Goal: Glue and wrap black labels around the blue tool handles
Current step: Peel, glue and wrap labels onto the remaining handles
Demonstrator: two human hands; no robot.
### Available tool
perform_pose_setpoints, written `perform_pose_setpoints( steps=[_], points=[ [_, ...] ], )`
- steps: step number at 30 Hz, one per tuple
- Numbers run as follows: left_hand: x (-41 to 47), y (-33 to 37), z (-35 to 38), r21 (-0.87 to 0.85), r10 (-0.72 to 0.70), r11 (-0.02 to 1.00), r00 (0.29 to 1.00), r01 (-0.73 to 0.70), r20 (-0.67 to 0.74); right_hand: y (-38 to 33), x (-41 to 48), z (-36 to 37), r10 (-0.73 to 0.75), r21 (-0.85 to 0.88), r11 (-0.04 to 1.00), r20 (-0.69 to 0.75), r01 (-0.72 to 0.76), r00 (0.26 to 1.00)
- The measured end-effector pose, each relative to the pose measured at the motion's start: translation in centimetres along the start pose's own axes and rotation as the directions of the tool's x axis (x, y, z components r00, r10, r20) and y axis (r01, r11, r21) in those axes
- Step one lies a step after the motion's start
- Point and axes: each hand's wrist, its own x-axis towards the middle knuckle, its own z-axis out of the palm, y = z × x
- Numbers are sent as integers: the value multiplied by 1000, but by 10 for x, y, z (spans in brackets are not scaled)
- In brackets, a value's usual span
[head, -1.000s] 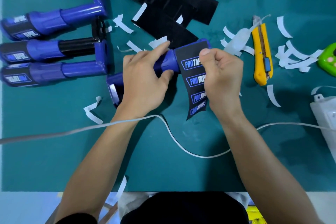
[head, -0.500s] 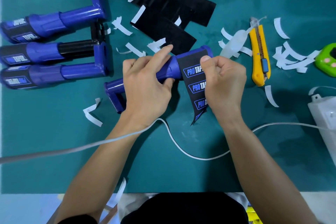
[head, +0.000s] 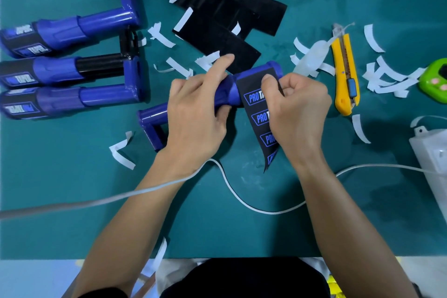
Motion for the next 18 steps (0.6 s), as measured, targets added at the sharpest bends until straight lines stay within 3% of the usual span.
perform_pose_setpoints(
  steps=[5,10,12,15,18],
  points=[
    [-2,-3,4,260,235,934,970,-244,65,-2,3,0,3,-18,1000,-3,-3,1000],
    [-5,-7,8,269,249,930,968,-250,40,-2,6,-3,30,-43,999,-3,-30,1000],
    [-6,-9,9,270,268,927,963,-261,13,-2,7,-8,22,-126,992,12,-20,1000],
    [-9,-10,14,292,281,919,959,-265,-16,-4,0,-16,-75,-344,937,-28,61,997],
    [-13,-9,19,330,306,903,951,-276,-42,-14,-9,-16,-210,-395,908,-137,141,968]
  ],
)
